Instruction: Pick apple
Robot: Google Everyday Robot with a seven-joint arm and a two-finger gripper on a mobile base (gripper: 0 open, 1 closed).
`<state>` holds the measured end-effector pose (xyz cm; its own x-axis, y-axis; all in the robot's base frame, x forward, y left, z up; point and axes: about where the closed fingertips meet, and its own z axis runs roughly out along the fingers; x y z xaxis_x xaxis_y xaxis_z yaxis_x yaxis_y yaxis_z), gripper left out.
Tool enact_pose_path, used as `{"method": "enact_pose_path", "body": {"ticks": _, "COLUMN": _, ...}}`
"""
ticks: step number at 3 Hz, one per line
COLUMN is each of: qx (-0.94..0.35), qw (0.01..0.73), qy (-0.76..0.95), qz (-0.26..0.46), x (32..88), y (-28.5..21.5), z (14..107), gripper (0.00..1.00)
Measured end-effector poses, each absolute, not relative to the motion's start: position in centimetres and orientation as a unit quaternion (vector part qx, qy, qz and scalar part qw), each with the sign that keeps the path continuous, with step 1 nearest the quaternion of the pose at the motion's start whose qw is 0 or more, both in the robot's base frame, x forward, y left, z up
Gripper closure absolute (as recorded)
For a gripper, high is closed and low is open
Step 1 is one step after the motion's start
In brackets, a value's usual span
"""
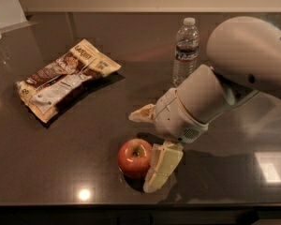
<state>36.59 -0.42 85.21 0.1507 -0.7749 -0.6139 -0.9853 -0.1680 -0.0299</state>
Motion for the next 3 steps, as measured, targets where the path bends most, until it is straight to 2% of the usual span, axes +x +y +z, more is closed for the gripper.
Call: {"method": "enact_pose_path", "body": {"ticks": 3, "qx": -0.722, "qw": 0.241, "qy": 0.605, "qz": 0.237, "x": 37.4, "y": 0.4, "z": 86.6, "gripper": 0.85}}
